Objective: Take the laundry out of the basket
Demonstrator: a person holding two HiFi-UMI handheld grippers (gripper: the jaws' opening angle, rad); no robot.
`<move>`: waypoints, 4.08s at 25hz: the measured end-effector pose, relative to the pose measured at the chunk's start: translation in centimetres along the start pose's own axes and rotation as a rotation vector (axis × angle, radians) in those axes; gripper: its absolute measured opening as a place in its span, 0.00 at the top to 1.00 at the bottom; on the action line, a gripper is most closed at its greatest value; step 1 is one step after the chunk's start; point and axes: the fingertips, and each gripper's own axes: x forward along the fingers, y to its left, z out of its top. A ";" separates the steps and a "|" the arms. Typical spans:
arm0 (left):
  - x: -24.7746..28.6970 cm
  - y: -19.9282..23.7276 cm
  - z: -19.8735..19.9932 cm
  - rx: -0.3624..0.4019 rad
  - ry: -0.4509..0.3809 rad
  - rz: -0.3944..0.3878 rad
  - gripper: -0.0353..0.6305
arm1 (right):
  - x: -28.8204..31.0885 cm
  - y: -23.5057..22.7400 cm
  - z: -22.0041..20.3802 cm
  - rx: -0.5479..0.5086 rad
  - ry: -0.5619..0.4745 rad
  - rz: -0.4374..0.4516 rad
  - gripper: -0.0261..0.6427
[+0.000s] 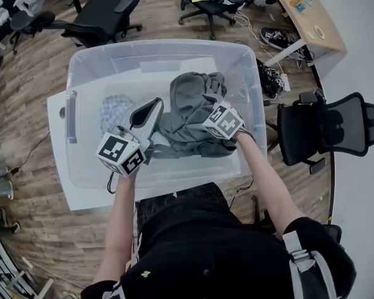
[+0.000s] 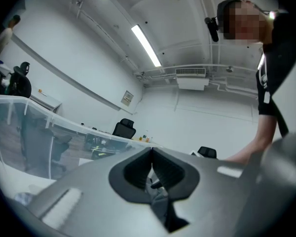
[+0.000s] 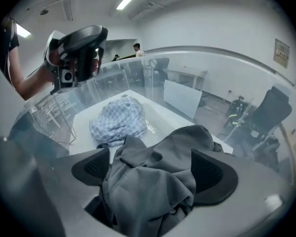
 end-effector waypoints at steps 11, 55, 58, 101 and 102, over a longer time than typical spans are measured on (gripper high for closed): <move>1.0 1.4 -2.0 -0.073 0.030 0.041 0.94 | 5.5 -4.0 -6.6 0.001 0.218 -0.058 0.19; -0.2 1.2 -1.1 -0.109 -0.011 0.078 0.94 | 9.6 9.7 -13.4 -0.536 0.453 0.282 0.12; -0.7 1.1 -1.1 -0.107 -0.020 0.085 0.94 | 9.7 9.6 -13.2 -0.531 0.462 0.263 0.16; -7.8 -0.4 5.8 -0.012 -0.121 0.096 0.94 | -2.3 0.0 6.1 0.472 -0.394 -0.014 0.72; -7.9 -0.6 5.9 -0.010 -0.122 0.089 0.94 | -3.2 -0.1 6.7 0.469 -0.426 -0.026 0.72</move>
